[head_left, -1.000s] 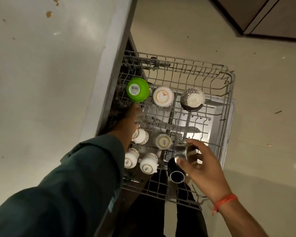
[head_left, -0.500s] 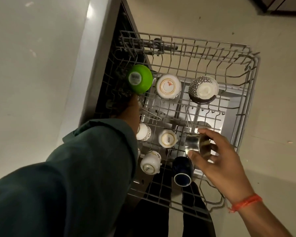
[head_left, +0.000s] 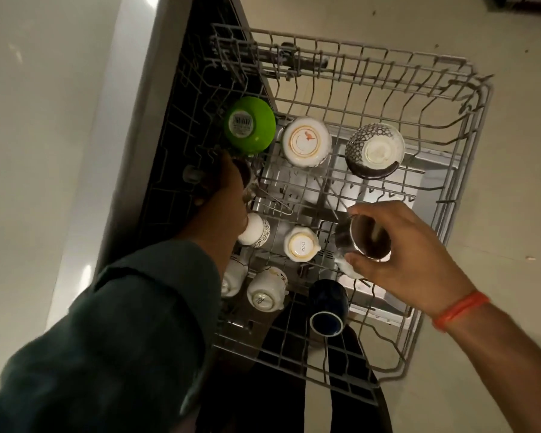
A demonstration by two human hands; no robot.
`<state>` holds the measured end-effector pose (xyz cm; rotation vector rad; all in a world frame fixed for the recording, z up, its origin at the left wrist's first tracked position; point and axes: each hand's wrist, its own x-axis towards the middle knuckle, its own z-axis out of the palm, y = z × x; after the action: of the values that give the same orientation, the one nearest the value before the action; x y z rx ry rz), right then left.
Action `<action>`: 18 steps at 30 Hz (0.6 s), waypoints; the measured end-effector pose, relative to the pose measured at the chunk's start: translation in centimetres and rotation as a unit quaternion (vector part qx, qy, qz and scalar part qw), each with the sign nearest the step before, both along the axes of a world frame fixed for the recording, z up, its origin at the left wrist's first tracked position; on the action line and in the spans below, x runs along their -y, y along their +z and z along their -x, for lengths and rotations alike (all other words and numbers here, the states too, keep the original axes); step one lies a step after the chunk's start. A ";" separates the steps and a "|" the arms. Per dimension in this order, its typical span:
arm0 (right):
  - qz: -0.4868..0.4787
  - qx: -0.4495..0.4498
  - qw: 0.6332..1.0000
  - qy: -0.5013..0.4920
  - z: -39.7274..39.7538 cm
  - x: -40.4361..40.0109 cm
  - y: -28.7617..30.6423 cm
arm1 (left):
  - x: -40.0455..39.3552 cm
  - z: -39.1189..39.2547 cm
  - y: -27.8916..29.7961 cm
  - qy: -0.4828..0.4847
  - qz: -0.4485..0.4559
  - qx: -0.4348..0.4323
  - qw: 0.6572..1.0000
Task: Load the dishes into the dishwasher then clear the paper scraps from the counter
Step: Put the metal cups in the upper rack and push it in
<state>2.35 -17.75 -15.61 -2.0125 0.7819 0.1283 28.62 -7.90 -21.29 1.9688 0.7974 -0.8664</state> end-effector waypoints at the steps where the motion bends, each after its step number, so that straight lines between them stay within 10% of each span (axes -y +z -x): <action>1: 0.013 -0.005 0.999 0.031 -0.4 0.3 -0.1 | -0.5 -0.1 0.2 0.019 -0.009 0.014 1.000; 18: 0.226 -0.043 0.932 0.280 -4.1 2.9 -6.0 | -5.3 2.3 -1.8 -0.350 -0.111 0.284 0.886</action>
<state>6.40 -20.70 -21.58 -2.6465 0.2748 0.3972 26.36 -2.60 -23.09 2.5829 -0.1957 -0.5217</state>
